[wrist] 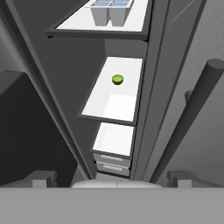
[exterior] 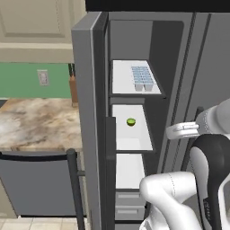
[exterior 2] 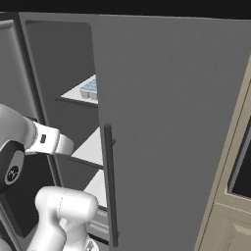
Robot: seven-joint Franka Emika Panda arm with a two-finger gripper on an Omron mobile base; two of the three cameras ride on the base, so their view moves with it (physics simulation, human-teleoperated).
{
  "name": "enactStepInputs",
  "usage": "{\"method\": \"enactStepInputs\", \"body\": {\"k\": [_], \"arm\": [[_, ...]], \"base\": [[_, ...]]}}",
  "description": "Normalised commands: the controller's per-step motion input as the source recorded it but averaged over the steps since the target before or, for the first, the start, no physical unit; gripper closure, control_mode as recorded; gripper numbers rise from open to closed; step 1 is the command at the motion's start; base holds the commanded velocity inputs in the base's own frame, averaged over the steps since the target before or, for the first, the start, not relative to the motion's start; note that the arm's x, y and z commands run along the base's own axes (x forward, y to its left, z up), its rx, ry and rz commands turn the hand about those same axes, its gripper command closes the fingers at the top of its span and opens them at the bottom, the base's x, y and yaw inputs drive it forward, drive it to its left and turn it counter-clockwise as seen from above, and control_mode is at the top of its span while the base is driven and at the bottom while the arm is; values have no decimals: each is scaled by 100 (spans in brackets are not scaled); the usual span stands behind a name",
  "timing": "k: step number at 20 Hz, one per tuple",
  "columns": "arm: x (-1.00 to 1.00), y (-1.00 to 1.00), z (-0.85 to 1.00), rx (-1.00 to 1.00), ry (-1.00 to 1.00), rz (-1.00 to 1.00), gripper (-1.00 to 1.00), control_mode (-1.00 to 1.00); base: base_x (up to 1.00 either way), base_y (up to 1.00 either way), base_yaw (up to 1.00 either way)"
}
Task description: Open the freezer door, pick up the ice cube tray from the freezer, and place it on the dining counter.
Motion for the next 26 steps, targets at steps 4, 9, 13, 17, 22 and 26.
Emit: {"method": "enactStepInputs", "body": {"k": [4,9,13,17,22,26], "arm": [[0,0,0,0,0,0,-100,100],[0,0,0,0,0,0,-100,100],[0,0,0,0,0,0,-100,100],[0,0,0,0,0,0,-100,100],[0,0,0,0,0,0,-100,100],[0,0,0,0,0,0,-100,100]], "base": [[22,37,0],[20,52,0],[19,63,0],[14,66,0],[4,32,0],[0,0,0]]}}
